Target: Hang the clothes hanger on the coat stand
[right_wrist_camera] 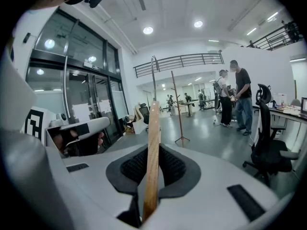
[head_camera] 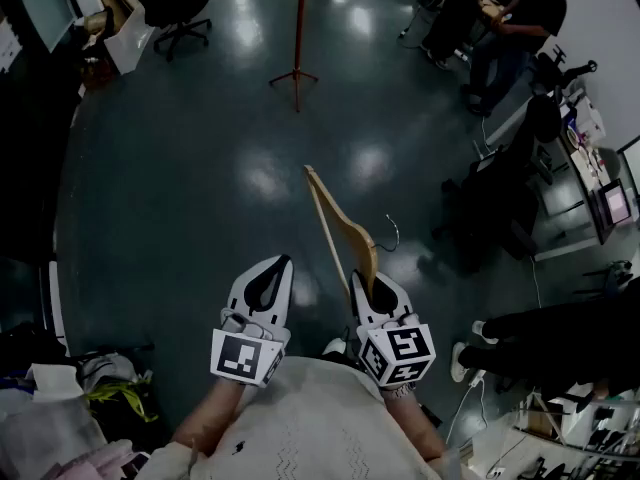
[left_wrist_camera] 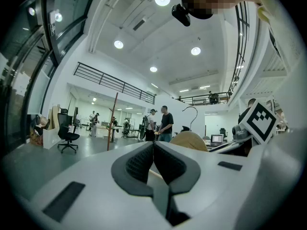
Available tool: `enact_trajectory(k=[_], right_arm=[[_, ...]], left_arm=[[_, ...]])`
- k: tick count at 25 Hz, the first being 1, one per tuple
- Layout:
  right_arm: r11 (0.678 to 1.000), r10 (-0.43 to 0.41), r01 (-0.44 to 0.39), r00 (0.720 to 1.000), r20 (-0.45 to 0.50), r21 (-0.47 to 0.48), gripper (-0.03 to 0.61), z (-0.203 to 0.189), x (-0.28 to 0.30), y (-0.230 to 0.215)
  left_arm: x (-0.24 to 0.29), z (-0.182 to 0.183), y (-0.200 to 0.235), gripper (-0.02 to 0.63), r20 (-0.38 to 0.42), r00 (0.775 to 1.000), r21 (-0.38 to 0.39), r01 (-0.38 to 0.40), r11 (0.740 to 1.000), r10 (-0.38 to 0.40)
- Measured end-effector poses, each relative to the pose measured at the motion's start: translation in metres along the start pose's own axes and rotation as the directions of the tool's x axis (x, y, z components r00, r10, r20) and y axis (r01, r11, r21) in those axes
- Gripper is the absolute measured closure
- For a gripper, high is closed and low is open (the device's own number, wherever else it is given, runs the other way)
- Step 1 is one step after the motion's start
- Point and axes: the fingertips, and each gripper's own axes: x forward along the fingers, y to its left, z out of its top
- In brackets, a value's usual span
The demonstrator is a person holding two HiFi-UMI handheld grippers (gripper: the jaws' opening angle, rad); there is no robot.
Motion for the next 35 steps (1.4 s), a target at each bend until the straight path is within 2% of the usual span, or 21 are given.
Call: enact_trajectory(k=[4, 6, 8, 11, 14, 18, 22, 26, 27, 30, 33, 35], right_arm=[[0.999, 0.021, -0.022, 1.0, -0.023, -0.024, 0.512, -0.002, -0.037, -0.048], [1.0, 0.031, -0.031, 0.999, -0.021, -0.005, 0.512, 0.001, -0.042, -0.07], [0.999, 0.039, -0.039, 0.999, -0.018, 0.011, 0.512, 0.004, -0.036, -0.082], [0.999, 0.048, -0.048, 0.999, -0.02, 0.013, 0.512, 0.011, -0.012, -0.091], [0.999, 0.034, -0.034, 0.999, -0.027, 0.011, 0.512, 0.022, 0.026, -0.106], [1.0, -0.016, 0.016, 0.999, -0.038, 0.003, 0.512, 0.053, 0.105, -0.13], [0.999, -0.043, 0.043, 0.999, -0.007, 0.016, 0.511, 0.105, 0.176, -0.128], [0.997, -0.061, 0.06, 0.998, 0.028, 0.041, 0.512, 0.141, 0.245, -0.126], [0.998, -0.053, 0.053, 0.998, 0.016, 0.04, 0.512, 0.144, 0.257, -0.124], [1.0, -0.008, 0.008, 1.0, -0.025, 0.013, 0.512, 0.152, 0.293, -0.126], [0.999, 0.045, -0.046, 0.998, -0.041, -0.015, 0.512, 0.169, 0.336, -0.131], [0.997, 0.073, -0.075, 0.996, -0.041, -0.035, 0.511, 0.181, 0.36, -0.13]], left_arm=[[0.014, -0.007, -0.057, 0.601, -0.013, 0.999, -0.04, -0.039, 0.998, 0.039], [0.026, -0.006, -0.075, 0.601, -0.024, 0.999, -0.017, -0.037, 0.999, 0.036], [0.038, -0.003, -0.073, 0.601, -0.029, 0.998, 0.007, -0.056, 0.998, 0.056], [0.064, -0.001, -0.047, 0.601, -0.012, 0.996, -0.005, -0.09, 0.996, 0.09], [0.108, -0.001, -0.013, 0.601, 0.005, 0.996, -0.009, -0.091, 0.996, 0.091], [0.182, 0.009, 0.049, 0.601, 0.046, 0.997, -0.021, -0.059, 0.998, 0.06], [0.242, 0.037, 0.116, 0.601, 0.083, 0.996, -0.035, -0.016, 0.999, 0.019], [0.296, 0.061, 0.169, 0.601, 0.148, 0.988, 0.021, 0.031, 0.999, -0.034], [0.302, 0.065, 0.179, 0.601, 0.159, 0.987, 0.01, 0.03, 1.0, -0.031], [0.318, 0.066, 0.198, 0.601, 0.139, 0.99, -0.046, -0.004, 0.999, 0.01], [0.336, 0.044, 0.218, 0.601, 0.052, 0.998, -0.032, -0.046, 0.998, 0.047], [0.35, 0.04, 0.231, 0.601, 0.058, 0.996, -0.047, -0.07, 0.996, 0.073]])
